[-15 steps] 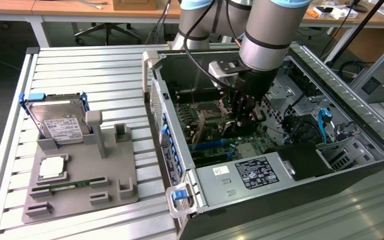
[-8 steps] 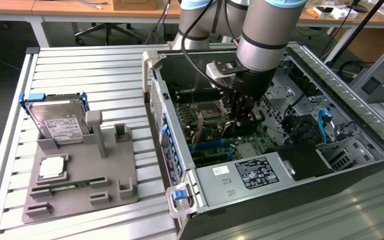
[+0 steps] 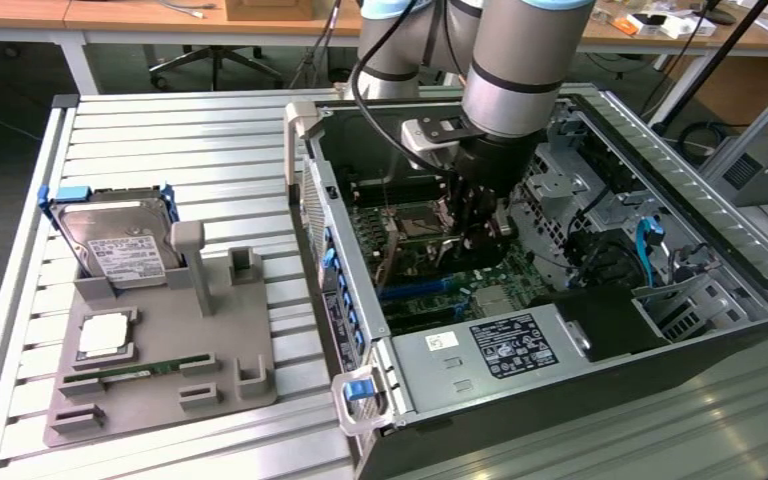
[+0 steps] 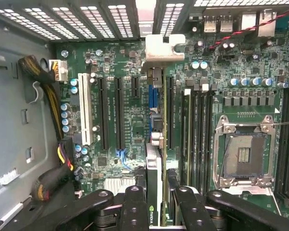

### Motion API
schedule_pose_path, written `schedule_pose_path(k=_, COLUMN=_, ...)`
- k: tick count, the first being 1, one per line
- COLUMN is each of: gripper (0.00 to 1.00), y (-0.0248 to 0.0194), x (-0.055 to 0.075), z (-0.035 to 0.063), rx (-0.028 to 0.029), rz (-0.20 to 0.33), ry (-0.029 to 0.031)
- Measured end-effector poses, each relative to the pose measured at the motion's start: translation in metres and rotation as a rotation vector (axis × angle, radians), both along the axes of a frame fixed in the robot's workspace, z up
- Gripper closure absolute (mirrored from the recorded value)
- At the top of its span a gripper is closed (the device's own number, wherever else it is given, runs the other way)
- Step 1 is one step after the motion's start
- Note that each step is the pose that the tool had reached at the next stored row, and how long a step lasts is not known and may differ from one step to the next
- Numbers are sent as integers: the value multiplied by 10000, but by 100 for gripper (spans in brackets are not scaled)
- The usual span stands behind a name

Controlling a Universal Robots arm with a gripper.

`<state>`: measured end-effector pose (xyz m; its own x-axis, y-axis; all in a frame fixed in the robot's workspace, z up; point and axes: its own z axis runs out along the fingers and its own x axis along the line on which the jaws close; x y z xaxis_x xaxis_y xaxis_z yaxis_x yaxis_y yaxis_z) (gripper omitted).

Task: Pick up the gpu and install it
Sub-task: 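Insert the gpu into the slot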

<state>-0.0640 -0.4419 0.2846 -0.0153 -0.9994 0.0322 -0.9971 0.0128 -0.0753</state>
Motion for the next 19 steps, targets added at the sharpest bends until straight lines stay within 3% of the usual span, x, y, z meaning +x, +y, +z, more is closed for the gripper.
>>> schedule_pose_path(k=3, gripper=73, y=1, x=0, z=0, rx=-6, rz=-8, ry=-2)
schedule_pose_path(k=5, gripper=73, y=1, x=-1, z=-3, rx=-6, rz=-8, ry=-310)
schedule_pose_path(k=6, gripper=73, y=1, x=0, z=-4, rx=-5, rz=-8, ry=-332)
schedule_pose_path(k=12, gripper=73, y=1, x=-22, z=-3, rx=-18, rz=-11, ry=-336)
schedule_pose_path(k=19, gripper=73, y=6, x=-109, z=-55, rx=-257, rz=-44, ry=-346)
